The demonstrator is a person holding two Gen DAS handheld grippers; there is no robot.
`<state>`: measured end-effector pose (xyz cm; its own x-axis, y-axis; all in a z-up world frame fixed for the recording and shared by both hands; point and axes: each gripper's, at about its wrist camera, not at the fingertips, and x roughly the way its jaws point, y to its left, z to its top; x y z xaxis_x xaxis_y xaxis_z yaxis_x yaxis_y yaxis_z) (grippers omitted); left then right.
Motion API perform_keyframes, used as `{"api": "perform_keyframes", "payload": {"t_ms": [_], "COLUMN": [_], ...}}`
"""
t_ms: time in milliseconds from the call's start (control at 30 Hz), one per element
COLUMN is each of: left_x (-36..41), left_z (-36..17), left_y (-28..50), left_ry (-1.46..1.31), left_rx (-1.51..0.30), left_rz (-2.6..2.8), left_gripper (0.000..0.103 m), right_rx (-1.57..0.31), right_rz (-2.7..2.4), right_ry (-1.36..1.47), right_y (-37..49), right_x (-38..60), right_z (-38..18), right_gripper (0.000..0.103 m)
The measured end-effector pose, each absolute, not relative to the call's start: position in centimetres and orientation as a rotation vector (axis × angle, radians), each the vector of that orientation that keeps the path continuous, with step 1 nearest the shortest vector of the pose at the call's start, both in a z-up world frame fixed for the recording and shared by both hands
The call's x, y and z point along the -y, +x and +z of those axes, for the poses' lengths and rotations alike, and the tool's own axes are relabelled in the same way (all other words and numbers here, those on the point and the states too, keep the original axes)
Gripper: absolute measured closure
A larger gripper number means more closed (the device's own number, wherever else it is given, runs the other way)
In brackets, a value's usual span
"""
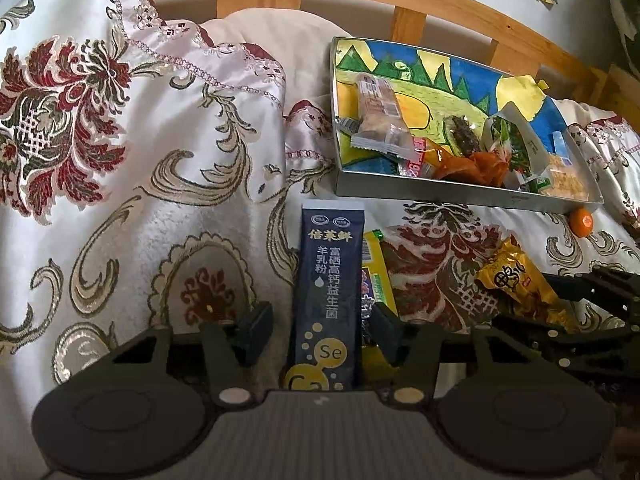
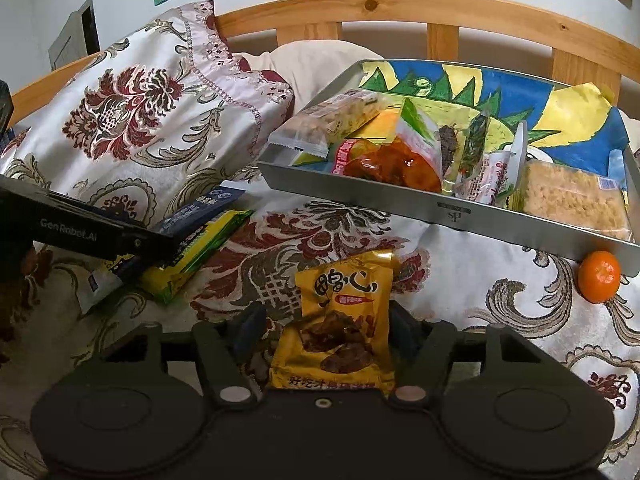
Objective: Organize snacks
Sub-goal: 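Lift the yellow packet with the right tool while the left tool grasps the blue Ca milk-powder box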
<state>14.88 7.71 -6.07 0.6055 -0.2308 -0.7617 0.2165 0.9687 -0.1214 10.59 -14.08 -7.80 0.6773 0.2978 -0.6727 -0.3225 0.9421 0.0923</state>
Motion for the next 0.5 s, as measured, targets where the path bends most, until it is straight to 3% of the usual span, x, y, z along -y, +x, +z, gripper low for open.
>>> {"api": "perform_keyframes", "payload": {"t_ms": [367,500], "left_x": [-7.56,-7.5], "left_z": [-6.37,-6.35], "left_y": [15.39,15.34], "left_ry": [-0.047,-0.052], "left_rx": [-0.91,-0.912], "left_rz": [-0.283,-0.287], "left_gripper": [0.045,0.05], "right_rx": [-0.751,-0.748], "right_rz": [0.348,0.347], "right_ry": [-0.042,-0.049], "right_y": [10.55,10.53], "right_x": [14.01,13.97], "right_z": [-7.92,-7.98], "right_gripper": [0.035,0.035]}}
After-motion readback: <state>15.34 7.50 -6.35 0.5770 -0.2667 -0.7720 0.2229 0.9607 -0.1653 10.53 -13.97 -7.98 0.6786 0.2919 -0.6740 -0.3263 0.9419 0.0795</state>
